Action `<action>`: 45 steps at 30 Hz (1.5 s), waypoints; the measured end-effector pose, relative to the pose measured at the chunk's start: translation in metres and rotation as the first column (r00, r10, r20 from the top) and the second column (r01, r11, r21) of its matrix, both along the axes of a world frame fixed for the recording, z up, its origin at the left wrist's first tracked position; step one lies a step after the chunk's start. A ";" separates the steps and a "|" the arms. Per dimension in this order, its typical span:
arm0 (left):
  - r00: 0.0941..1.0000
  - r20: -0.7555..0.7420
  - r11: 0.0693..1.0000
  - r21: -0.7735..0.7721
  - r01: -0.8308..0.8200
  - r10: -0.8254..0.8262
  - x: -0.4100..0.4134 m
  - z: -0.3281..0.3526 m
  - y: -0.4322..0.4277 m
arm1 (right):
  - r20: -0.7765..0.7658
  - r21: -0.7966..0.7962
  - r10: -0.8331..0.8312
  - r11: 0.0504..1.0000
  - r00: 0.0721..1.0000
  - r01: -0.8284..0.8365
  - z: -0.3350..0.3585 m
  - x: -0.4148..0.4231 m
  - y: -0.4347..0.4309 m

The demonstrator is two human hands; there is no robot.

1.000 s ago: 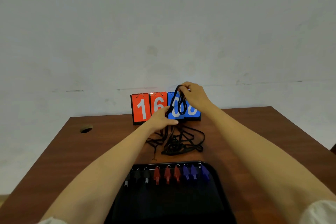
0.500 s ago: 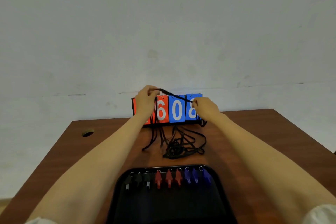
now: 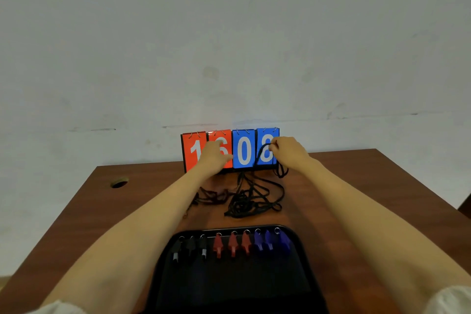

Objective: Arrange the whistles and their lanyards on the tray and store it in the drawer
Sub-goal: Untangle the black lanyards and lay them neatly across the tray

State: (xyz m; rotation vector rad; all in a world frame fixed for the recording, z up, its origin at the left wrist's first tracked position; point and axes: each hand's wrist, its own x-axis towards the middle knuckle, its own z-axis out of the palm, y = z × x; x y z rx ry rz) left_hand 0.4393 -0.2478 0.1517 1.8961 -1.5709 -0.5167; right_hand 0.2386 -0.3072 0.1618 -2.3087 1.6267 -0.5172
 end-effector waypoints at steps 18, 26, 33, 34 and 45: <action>0.997 0.029 0.988 -0.134 0.080 -0.077 0.006 0.042 0.087 | 0.133 -0.061 0.156 0.987 0.979 -0.149 0.054 0.001 0.075; 0.994 -0.008 0.993 -0.043 -0.108 0.108 0.057 0.006 0.154 | 0.327 0.094 0.026 0.994 0.945 -0.060 0.024 -0.019 0.105; 0.988 0.064 0.989 0.047 -0.144 0.141 0.071 -0.036 0.196 | 0.429 0.331 -0.055 0.938 0.902 -0.100 -0.022 -0.039 0.140; 0.987 0.077 0.987 0.074 -0.145 0.140 0.071 -0.044 0.199 | 0.439 0.339 -0.091 0.938 0.894 -0.071 -0.030 -0.044 0.144; 0.984 0.112 0.978 0.141 -0.155 0.140 0.063 -0.093 0.233 | 0.173 0.223 -0.275 0.946 0.946 0.235 -0.092 -0.086 0.178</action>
